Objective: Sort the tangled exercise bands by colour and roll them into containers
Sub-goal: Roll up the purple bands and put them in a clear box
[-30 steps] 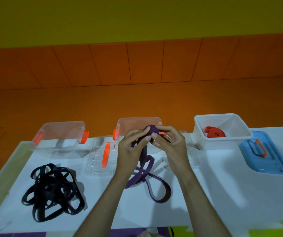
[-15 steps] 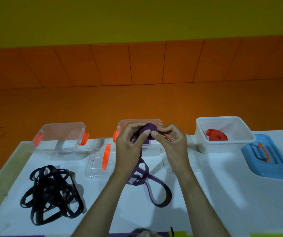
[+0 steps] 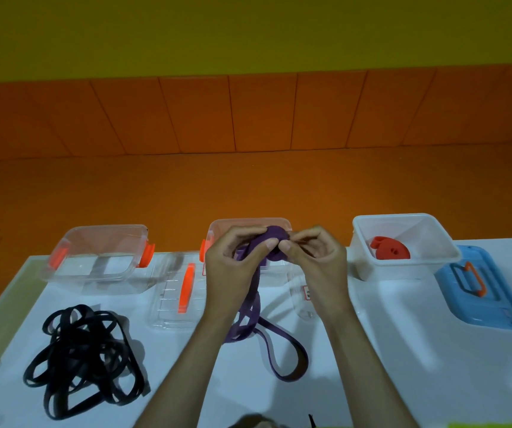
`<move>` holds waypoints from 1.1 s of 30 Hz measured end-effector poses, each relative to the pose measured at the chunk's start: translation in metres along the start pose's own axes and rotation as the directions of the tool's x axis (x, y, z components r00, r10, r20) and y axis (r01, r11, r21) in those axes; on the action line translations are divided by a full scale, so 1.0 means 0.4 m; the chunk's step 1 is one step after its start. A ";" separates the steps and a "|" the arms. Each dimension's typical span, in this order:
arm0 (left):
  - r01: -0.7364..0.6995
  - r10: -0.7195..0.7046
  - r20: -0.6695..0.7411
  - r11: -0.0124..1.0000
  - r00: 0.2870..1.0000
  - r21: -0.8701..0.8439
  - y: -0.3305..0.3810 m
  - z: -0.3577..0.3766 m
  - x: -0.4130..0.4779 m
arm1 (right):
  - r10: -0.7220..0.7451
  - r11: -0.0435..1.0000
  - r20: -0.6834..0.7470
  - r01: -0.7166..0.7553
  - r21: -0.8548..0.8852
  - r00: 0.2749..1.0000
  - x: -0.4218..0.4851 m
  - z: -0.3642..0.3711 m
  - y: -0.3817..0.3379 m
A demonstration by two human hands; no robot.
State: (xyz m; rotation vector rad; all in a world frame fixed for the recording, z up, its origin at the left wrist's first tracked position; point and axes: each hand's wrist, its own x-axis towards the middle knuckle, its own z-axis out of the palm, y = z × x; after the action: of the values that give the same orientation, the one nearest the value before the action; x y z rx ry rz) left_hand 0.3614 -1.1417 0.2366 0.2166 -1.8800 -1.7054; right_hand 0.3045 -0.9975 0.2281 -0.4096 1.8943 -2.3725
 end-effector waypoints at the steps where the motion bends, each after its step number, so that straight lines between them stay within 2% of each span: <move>1: 0.010 -0.010 -0.002 1.000 1.000 0.004 -0.008 -0.001 -0.002 | 0.001 1.000 -0.008 -0.001 0.020 1.000 0.000 0.002 -0.007; 5: 0.015 -0.017 0.050 0.999 0.999 0.038 -0.017 -0.014 0.006 | 0.018 0.997 0.016 -0.019 0.077 1.000 -0.004 0.012 0.003; 8: -0.018 0.011 0.091 0.997 0.996 0.077 -0.007 -0.014 0.007 | 0.001 0.999 0.001 -0.001 0.034 1.000 0.001 0.005 0.013; 11: 0.035 -0.035 0.020 0.999 0.999 0.007 -0.006 -0.003 -0.007 | 0.006 1.000 -0.003 -0.006 0.009 1.000 0.005 0.006 -0.008; 13: 0.015 -0.015 -0.008 1.000 1.000 0.004 -0.014 -0.001 -0.013 | -0.001 0.999 -0.004 0.001 0.043 1.000 0.002 0.016 -0.020; 17: -0.019 0.015 0.058 0.997 0.998 0.073 -0.015 -0.017 -0.003 | 0.024 0.989 0.007 -0.025 0.147 1.000 -0.001 0.028 -0.010; 20: -0.030 0.024 0.074 0.996 0.997 0.081 0.003 -0.024 0.004 | 0.010 0.995 -0.012 -0.009 0.104 1.000 0.003 0.016 -0.007; 23: -0.042 0.042 0.004 0.999 0.999 0.024 0.016 -0.012 -0.002 | -0.033 0.999 -0.036 0.034 0.024 0.999 0.006 0.009 -0.013; 26: -0.038 0.038 -0.024 0.999 0.999 0.021 -0.001 -0.004 -0.015 | -0.029 0.997 -0.069 0.034 0.067 0.997 0.000 0.020 -0.022; 30: -0.021 0.021 -0.001 0.999 1.000 0.048 -0.007 -0.014 -0.010 | -0.032 0.998 0.008 0.032 0.058 0.999 -0.003 0.015 -0.015; 33: -0.056 0.056 -0.003 0.998 0.998 0.032 0.011 -0.010 -0.005 | -0.030 1.000 -0.022 0.030 0.007 0.999 -0.002 0.010 -0.006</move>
State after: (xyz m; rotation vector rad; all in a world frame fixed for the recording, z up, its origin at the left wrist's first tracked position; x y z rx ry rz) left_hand 0.3665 -1.1435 0.2403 0.1783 -1.8940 -1.6376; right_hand 0.3067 -1.0007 0.2311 -0.4168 1.9008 -2.4122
